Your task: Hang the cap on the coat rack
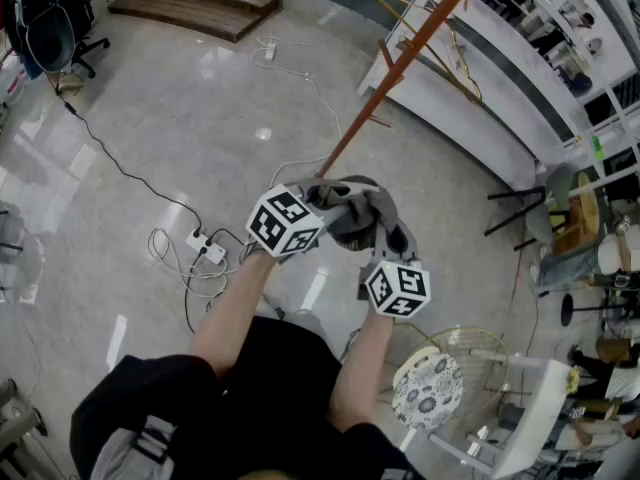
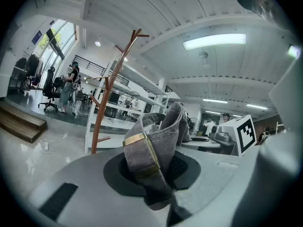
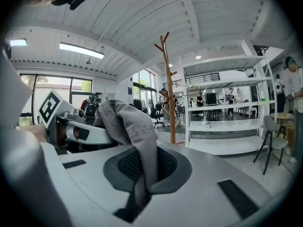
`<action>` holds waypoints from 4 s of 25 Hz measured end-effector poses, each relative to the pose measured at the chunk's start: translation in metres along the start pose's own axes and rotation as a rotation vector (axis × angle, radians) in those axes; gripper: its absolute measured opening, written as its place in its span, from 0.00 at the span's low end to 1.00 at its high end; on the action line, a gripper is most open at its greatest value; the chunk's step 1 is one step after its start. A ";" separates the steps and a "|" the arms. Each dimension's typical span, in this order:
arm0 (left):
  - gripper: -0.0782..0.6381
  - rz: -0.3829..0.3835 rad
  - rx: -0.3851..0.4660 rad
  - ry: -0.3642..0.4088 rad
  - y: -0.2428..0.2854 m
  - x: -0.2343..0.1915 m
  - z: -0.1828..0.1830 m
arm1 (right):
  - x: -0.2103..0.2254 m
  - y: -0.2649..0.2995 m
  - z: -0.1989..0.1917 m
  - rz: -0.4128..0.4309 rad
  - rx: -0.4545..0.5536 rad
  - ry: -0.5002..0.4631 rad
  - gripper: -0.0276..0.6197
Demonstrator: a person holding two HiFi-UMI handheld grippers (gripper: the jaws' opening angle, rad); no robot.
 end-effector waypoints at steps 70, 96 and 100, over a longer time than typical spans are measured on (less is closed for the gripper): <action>0.21 0.260 -0.331 -0.217 0.310 -0.154 -0.042 | 0.279 0.237 -0.087 0.280 -0.357 0.148 0.07; 0.21 0.339 -0.536 -0.182 0.341 -0.253 -0.112 | 0.280 0.321 -0.165 0.213 -0.601 0.077 0.07; 0.21 0.356 -0.566 -0.186 0.341 -0.270 -0.119 | 0.277 0.341 -0.173 0.251 -0.643 0.042 0.07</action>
Point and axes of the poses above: the fingertips, and each gripper's own axes: y forward along the fingers, x to its right, z out of its top, the point moved 3 cm from there along -y, backward along the fingers, and after that the axes turned 5 degrees about z, right-handed, at the moved point
